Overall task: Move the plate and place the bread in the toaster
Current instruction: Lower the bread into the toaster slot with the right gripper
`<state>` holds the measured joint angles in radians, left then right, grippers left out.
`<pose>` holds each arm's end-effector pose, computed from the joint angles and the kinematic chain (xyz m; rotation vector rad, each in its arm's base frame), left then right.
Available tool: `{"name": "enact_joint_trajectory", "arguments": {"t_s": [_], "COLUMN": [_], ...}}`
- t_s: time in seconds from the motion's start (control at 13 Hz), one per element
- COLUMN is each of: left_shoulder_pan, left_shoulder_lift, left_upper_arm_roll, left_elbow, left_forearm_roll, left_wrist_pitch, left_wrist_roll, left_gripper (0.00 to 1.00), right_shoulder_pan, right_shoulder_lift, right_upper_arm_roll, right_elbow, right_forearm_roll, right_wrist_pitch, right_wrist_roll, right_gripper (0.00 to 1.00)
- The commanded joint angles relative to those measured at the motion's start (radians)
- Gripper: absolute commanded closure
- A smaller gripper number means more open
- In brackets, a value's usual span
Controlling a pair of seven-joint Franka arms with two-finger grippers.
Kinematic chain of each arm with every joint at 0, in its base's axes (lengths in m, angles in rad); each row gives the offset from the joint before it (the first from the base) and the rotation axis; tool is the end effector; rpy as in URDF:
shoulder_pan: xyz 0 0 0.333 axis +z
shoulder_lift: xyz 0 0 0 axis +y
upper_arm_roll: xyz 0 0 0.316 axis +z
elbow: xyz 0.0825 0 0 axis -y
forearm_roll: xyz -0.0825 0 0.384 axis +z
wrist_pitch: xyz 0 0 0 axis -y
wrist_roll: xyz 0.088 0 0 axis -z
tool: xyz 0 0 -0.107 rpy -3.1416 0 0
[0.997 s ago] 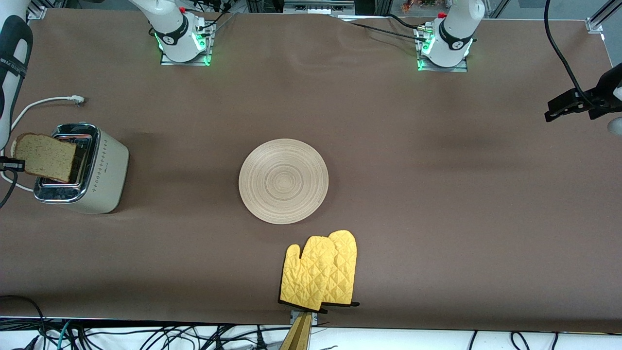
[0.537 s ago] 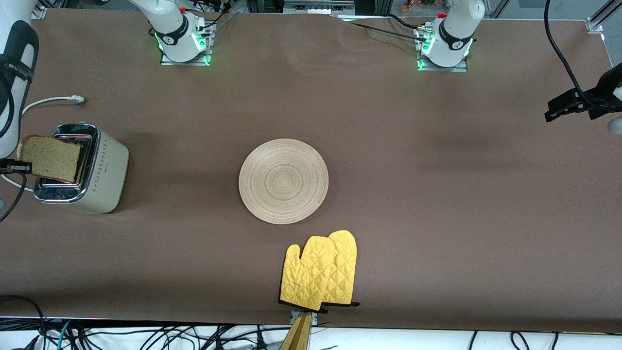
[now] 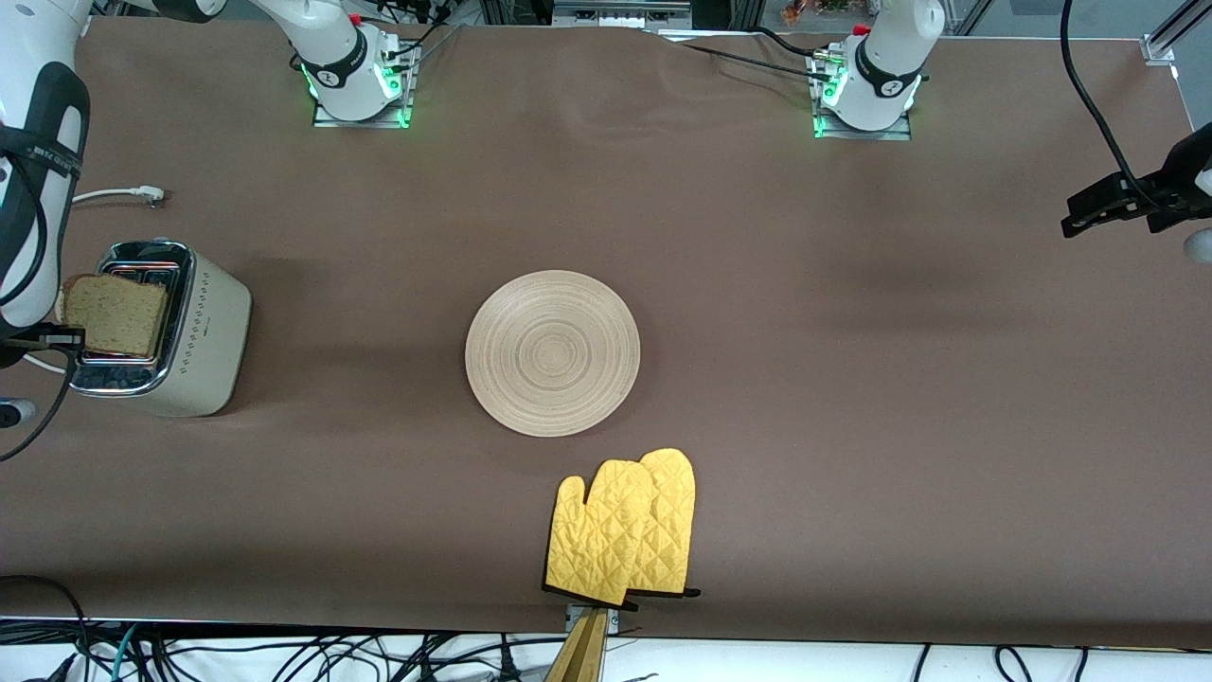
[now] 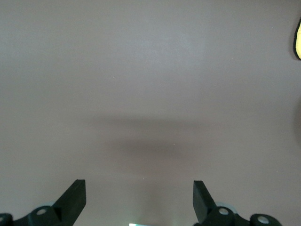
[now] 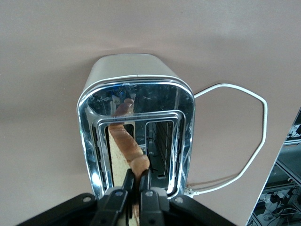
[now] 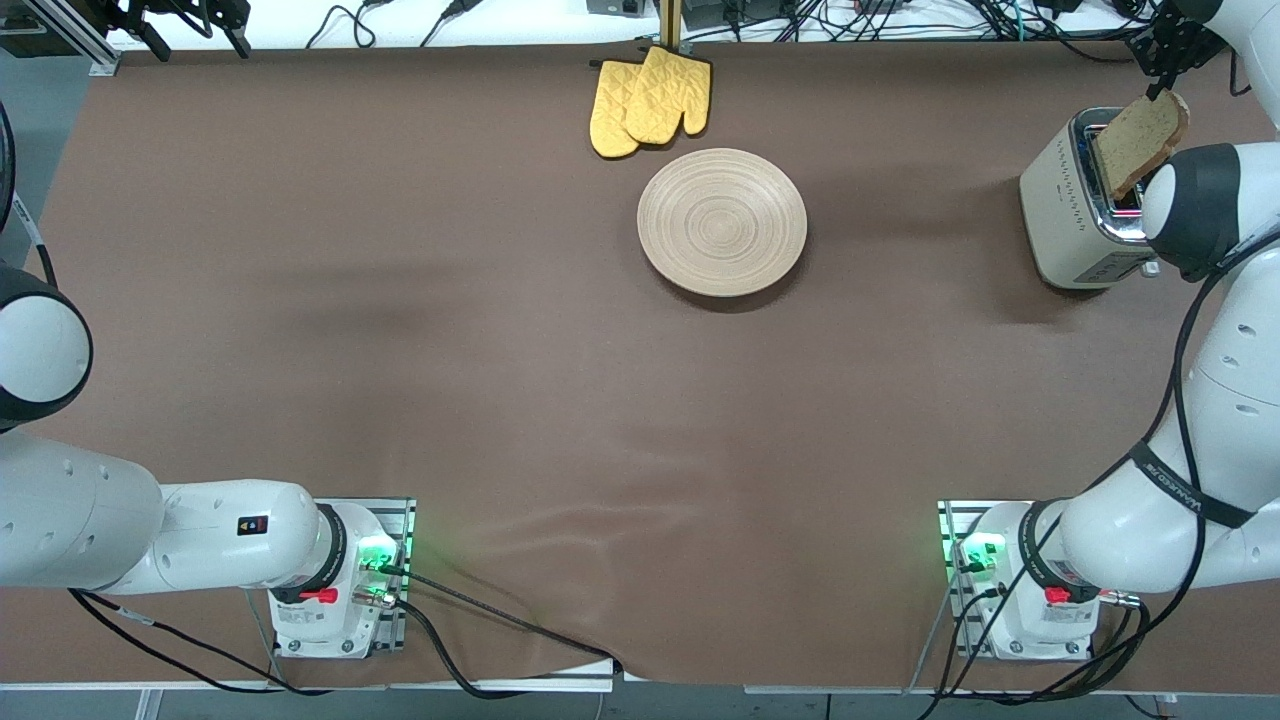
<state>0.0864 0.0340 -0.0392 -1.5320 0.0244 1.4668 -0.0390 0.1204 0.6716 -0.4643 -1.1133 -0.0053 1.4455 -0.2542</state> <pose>0.5530 0.0293 0.6152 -3.1122 -0.1362 0.1547 0.6816 -0.1475 0.4316 2.8924 -0.0576 -0.5080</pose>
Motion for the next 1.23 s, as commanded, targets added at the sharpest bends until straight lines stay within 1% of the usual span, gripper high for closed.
{"name": "enact_joint_trajectory", "arguments": {"t_s": [0.0, 0.38, 0.46, 0.61, 0.69, 1.15], "left_shoulder_pan": [-0.004, -0.004, -0.004, -0.004, -0.004, -0.002], "left_shoulder_lift": [0.014, 0.014, 0.014, 0.014, 0.014, 0.014], "left_upper_arm_roll": [-0.002, -0.002, -0.002, -0.001, -0.002, -0.001], "left_elbow": [0.035, 0.035, 0.035, 0.035, 0.035, 0.035], "left_forearm_roll": [0.032, 0.032, 0.031, 0.031, 0.032, 0.031], "left_wrist_pitch": [-0.022, -0.02, -0.02, -0.02, -0.02, -0.02], "left_wrist_roll": [-0.009, -0.009, -0.009, -0.009, -0.009, -0.01], "left_gripper": [0.0, 0.0, 0.0, 0.0, 0.0, 0.0], "right_shoulder_pan": [-0.008, -0.015, -0.015, -0.016, -0.018, -0.013], "right_shoulder_lift": [0.011, 0.025, 0.023, 0.023, 0.022, 0.011], "right_upper_arm_roll": [0.003, 0.003, 0.003, 0.003, 0.003, 0.003], "right_elbow": [0.012, -0.016, -0.016, -0.016, -0.016, -0.011], "right_forearm_roll": [0.016, 0.021, 0.025, 0.034, 0.036, 0.037], "right_wrist_pitch": [0.018, 0.076, 0.076, 0.076, 0.076, 0.059], "right_wrist_roll": [-0.004, -0.004, -0.004, -0.005, -0.007, -0.019], "right_gripper": [1.0, 1.0, 0.81, 0.13, 0.01, 0.01]}}
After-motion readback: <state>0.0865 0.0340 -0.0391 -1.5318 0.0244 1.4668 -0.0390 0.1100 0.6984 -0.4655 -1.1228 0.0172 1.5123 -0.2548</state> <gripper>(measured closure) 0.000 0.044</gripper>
